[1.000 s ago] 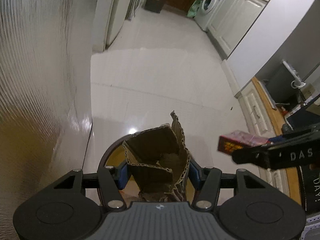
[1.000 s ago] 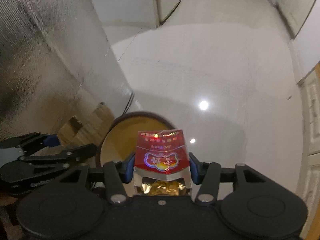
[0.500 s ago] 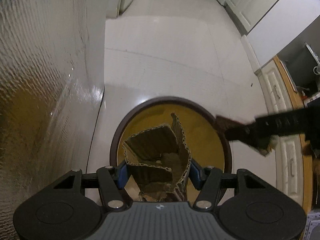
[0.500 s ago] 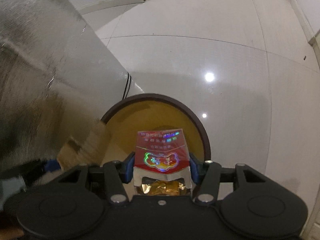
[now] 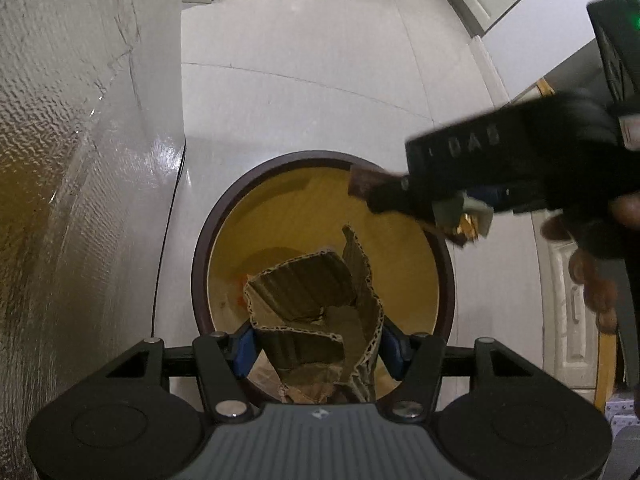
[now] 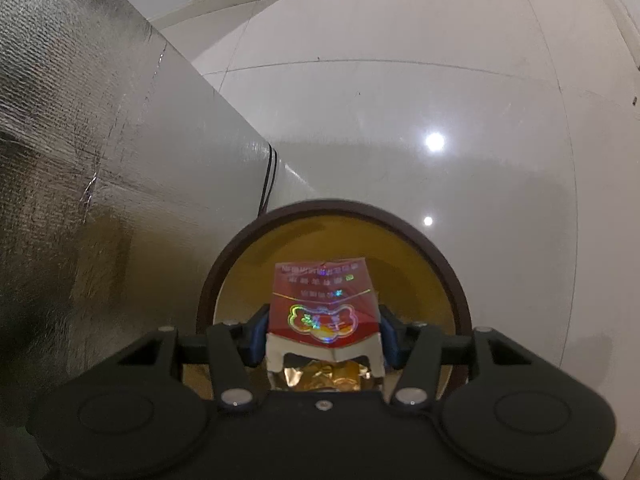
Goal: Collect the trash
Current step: 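Open both tools to drop the cardboard and red wrapper into the bin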
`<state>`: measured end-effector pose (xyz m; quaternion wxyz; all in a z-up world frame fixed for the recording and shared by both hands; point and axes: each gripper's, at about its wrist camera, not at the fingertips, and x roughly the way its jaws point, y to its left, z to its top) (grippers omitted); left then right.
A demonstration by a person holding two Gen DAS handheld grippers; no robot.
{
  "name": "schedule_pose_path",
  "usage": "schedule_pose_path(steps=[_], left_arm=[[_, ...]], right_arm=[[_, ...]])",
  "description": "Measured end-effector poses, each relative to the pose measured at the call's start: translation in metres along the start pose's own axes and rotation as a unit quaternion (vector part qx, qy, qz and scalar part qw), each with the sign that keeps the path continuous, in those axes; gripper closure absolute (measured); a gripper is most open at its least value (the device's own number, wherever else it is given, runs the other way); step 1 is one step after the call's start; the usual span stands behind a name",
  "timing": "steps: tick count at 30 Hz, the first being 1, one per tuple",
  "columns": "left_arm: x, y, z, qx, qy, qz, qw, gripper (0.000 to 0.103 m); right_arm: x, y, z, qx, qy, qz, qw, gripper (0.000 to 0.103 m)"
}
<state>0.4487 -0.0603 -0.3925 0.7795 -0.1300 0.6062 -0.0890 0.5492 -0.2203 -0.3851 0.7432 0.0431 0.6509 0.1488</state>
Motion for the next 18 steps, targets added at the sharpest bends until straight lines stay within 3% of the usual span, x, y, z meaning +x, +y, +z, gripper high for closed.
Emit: schedule_pose_path(steps=[2, 4, 12, 15, 18], left_arm=[[0.003, 0.0, 0.001, -0.001, 0.005, 0.001, 1.0, 0.043], [0.005, 0.001, 0.001, -0.001, 0.008, 0.001, 1.0, 0.043], [0.012, -0.005, 0.009, 0.017, 0.004, -0.007, 0.9998, 0.042], [0.013, -0.008, 0.012, 0.025, -0.008, -0.013, 0.9996, 0.038], [0.014, -0.009, 0.013, 0.023, -0.007, -0.005, 0.9997, 0.02]], right_arm=[[-0.001, 0.001, 0.002, 0.0, -0.011, -0.004, 1.0, 0.042], [-0.003, 0.001, 0.002, -0.001, -0.022, -0.01, 1.0, 0.027], [-0.006, -0.014, -0.002, -0.003, -0.039, -0.009, 0.999, 0.014], [-0.008, -0.022, -0.007, -0.004, -0.045, -0.016, 0.999, 0.008], [-0.008, -0.028, -0.008, -0.001, -0.047, -0.012, 0.999, 0.004]])
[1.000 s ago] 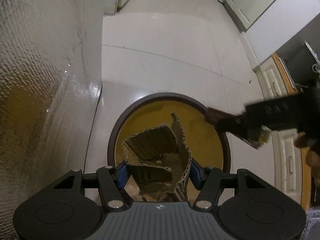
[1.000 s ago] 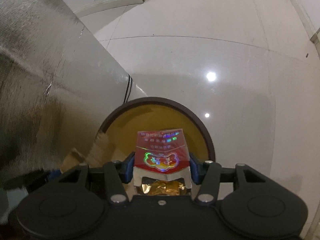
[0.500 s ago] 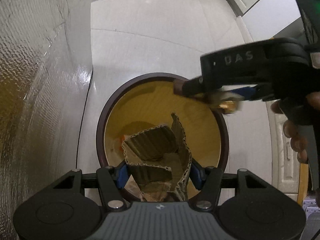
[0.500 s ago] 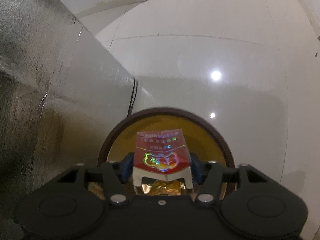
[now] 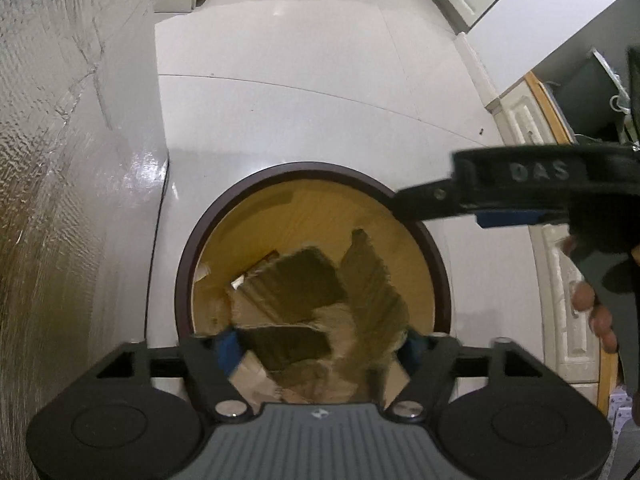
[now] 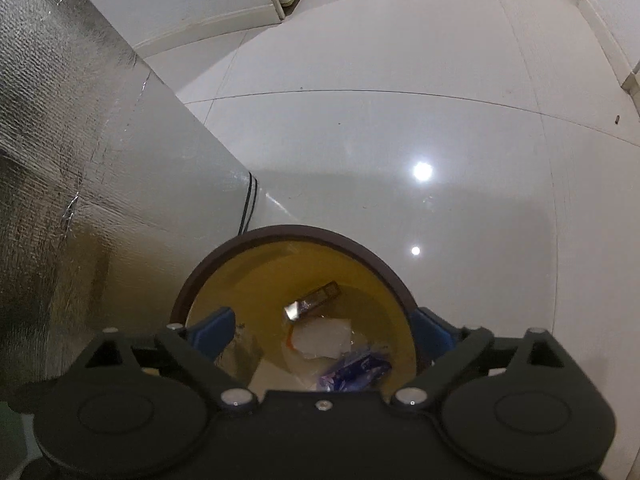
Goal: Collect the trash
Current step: 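Open both tools to drop the cardboard and red wrapper into the bin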
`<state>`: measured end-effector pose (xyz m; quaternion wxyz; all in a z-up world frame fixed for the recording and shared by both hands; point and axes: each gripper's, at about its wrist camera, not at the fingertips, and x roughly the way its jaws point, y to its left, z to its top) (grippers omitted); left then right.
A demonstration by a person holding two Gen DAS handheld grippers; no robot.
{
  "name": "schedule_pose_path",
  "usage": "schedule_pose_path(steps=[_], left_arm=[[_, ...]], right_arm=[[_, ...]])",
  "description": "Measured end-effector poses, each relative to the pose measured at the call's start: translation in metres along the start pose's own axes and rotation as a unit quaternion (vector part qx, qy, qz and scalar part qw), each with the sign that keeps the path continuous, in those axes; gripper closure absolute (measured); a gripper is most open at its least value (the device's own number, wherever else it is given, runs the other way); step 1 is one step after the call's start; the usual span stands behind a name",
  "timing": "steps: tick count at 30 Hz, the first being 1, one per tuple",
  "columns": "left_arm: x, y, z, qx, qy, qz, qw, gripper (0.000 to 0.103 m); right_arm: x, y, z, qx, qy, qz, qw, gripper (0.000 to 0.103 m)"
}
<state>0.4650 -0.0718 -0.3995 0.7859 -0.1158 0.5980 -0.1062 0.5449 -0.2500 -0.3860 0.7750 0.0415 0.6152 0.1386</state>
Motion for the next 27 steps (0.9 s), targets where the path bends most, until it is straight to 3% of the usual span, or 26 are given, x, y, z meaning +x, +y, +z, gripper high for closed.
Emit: schedule_pose_path(steps=[2, 6, 11, 27], left_arm=[[0.002, 0.001, 0.0, -0.003, 0.013, 0.005, 0.9999, 0.009], [0.008, 0.004, -0.001, -0.007, 0.043, 0.018, 0.9989, 0.005], [0.008, 0.005, -0.001, -0.003, 0.054, 0.03, 0.9981, 0.001], [-0.019, 0.01, 0.002, -0.013, 0.037, 0.055, 0.9977, 0.0]], right_arm=[[0.002, -0.004, -0.003, 0.007, -0.002, 0.004, 1.0, 0.003], [0.003, -0.016, -0.013, 0.035, 0.003, 0.013, 0.999, 0.001], [0.006, -0.015, -0.024, 0.007, 0.011, 0.007, 1.0, 0.0], [-0.019, -0.023, -0.046, -0.032, 0.005, -0.005, 0.999, 0.0]])
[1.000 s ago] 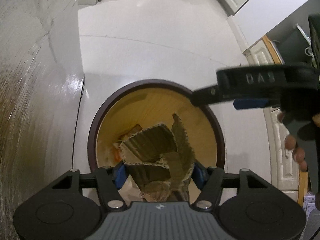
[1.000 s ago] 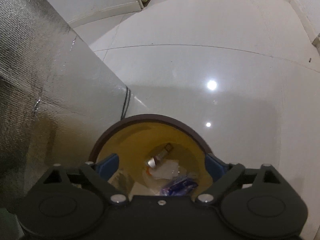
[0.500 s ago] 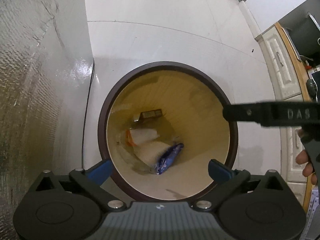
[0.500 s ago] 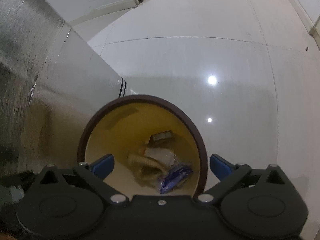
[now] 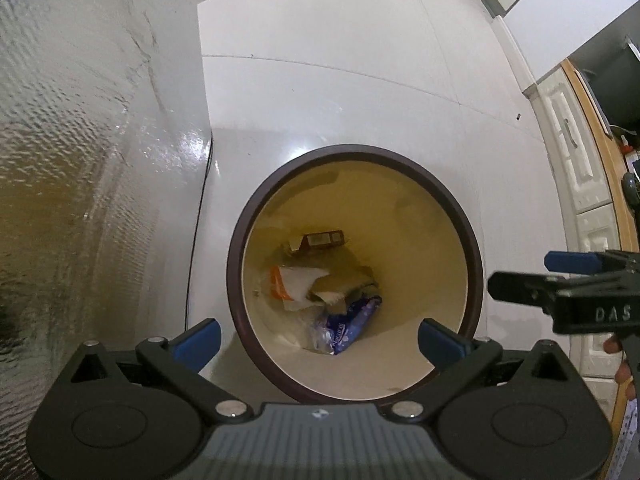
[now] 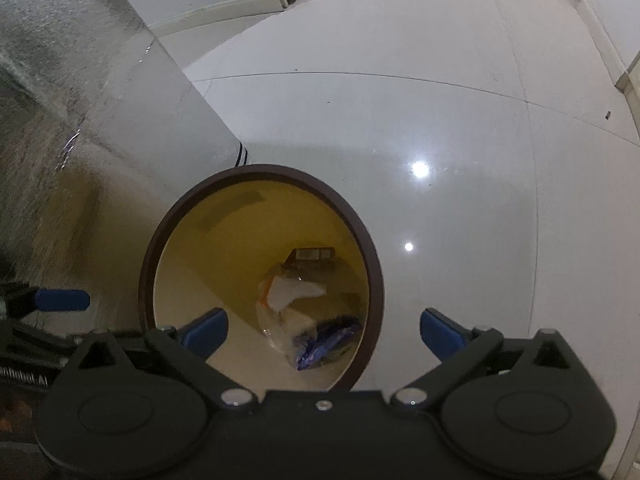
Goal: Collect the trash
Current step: 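Open both tools to drop the cardboard and red wrapper into the bin, then raise both open tools from the bin back toward the table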
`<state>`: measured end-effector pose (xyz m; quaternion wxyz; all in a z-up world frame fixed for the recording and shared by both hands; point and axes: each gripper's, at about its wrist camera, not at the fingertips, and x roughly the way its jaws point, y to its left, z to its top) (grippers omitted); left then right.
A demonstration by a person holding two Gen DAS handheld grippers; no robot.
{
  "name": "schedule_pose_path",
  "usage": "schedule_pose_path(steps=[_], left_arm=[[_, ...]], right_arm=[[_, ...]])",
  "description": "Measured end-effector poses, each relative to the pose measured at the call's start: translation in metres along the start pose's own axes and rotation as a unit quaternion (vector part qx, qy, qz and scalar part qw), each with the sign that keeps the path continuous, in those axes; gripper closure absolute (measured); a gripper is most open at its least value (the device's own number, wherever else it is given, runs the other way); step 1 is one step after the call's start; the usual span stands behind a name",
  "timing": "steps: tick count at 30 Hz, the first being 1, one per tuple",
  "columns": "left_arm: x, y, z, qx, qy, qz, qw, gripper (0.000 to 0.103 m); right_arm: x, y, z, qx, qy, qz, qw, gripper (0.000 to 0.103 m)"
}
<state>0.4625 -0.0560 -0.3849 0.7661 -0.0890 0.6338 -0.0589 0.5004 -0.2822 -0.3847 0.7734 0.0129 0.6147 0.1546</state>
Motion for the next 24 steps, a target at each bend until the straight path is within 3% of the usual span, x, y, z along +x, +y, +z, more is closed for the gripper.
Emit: schedule_pose_path(steps=[13, 24], left_arm=[[-0.031, -0.009, -0.014, 0.024, -0.034, 0.016, 0.999, 0.0], [-0.068, -0.019, -0.032, 0.03, -0.07, 0.021, 0.9969, 0.0]], right_arm=[[-0.036, 0.009, -0.019, -0.043, -0.025, 0.003, 0.999, 0.0], [-0.079, 0.013, -0.041, -0.044, -0.055, 0.009, 0.997, 0.0]])
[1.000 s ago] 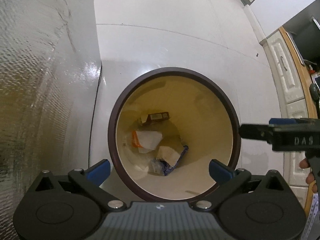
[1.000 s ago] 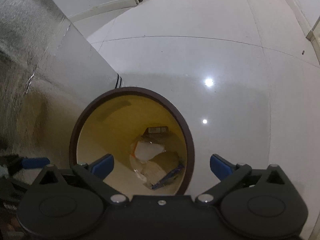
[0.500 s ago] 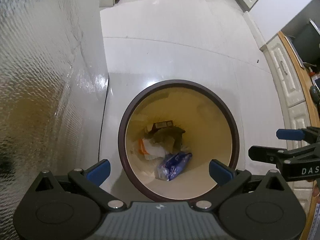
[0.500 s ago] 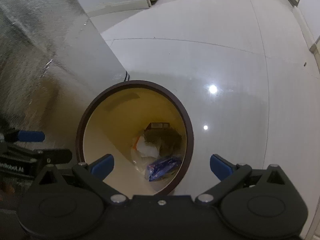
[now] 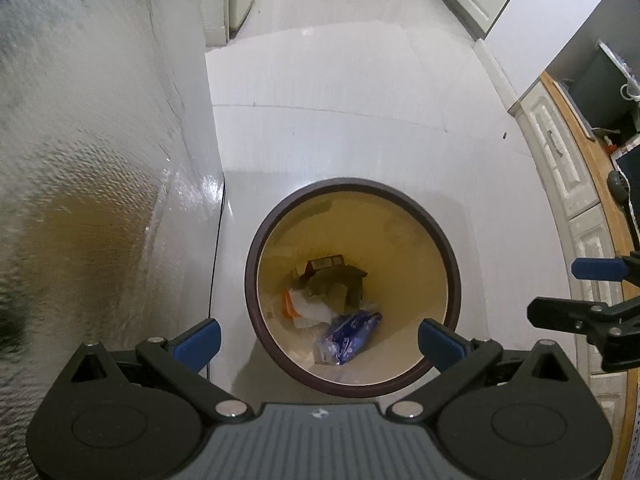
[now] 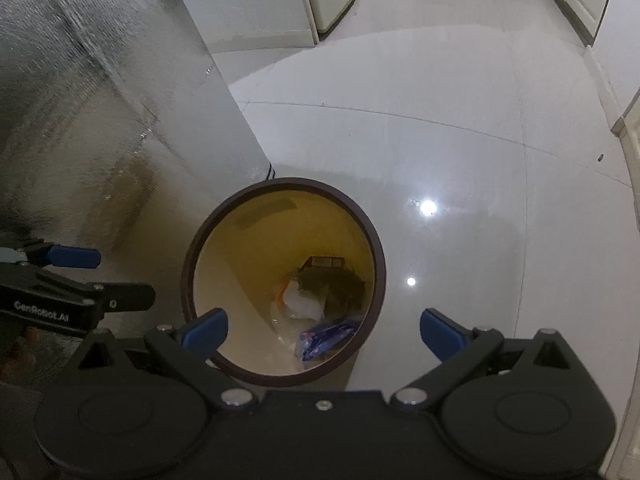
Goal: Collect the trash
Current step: 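Raise both open tools from the bin back toward the table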
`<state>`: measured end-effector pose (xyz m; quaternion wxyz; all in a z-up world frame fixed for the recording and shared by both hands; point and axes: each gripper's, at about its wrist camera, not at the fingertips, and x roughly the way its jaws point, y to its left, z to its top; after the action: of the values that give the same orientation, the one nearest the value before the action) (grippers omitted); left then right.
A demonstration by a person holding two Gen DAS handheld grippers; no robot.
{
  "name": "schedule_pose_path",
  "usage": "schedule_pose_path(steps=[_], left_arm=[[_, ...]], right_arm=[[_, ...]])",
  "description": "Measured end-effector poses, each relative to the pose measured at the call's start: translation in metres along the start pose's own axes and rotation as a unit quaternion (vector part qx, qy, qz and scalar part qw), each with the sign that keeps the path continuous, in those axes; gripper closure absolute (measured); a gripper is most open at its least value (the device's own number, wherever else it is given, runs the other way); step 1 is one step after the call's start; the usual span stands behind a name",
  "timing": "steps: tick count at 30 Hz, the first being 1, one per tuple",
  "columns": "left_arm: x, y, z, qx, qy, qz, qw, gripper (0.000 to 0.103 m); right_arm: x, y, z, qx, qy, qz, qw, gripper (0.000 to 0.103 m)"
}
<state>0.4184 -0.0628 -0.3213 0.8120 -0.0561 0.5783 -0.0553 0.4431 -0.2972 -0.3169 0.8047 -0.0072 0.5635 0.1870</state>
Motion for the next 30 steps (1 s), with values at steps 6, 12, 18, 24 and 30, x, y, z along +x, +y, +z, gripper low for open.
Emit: schedule_pose_path(steps=[6, 12, 18, 24, 30], left_arm=[[-0.033, -0.005, -0.005, 0.007, -0.026, 0.001, 0.9996, 0.0], [-0.076, -0.019, -0.008, 0.025, -0.062, -0.001, 0.9978, 0.0], [-0.128, -0.033, -0.01, 0.043, -0.113, -0.004, 0.9927, 0.0], [-0.188, -0.05, -0.016, 0.055, -0.175, -0.002, 0.983, 0.0], [-0.246, -0.063, -0.025, 0.058, -0.235, -0.001, 0.9703, 0.0]], right_arm=[[-0.03, 0.001, -0.005, -0.002, -0.021, 0.001, 1.0, 0.0], [-0.065, -0.001, -0.009, 0.001, -0.053, -0.002, 0.999, 0.0], [-0.11, 0.003, -0.011, -0.003, -0.105, -0.004, 0.994, 0.0], [-0.162, 0.015, -0.015, -0.025, -0.159, -0.013, 0.987, 0.0], [-0.214, 0.031, -0.02, -0.046, -0.221, -0.013, 0.974, 0.0]])
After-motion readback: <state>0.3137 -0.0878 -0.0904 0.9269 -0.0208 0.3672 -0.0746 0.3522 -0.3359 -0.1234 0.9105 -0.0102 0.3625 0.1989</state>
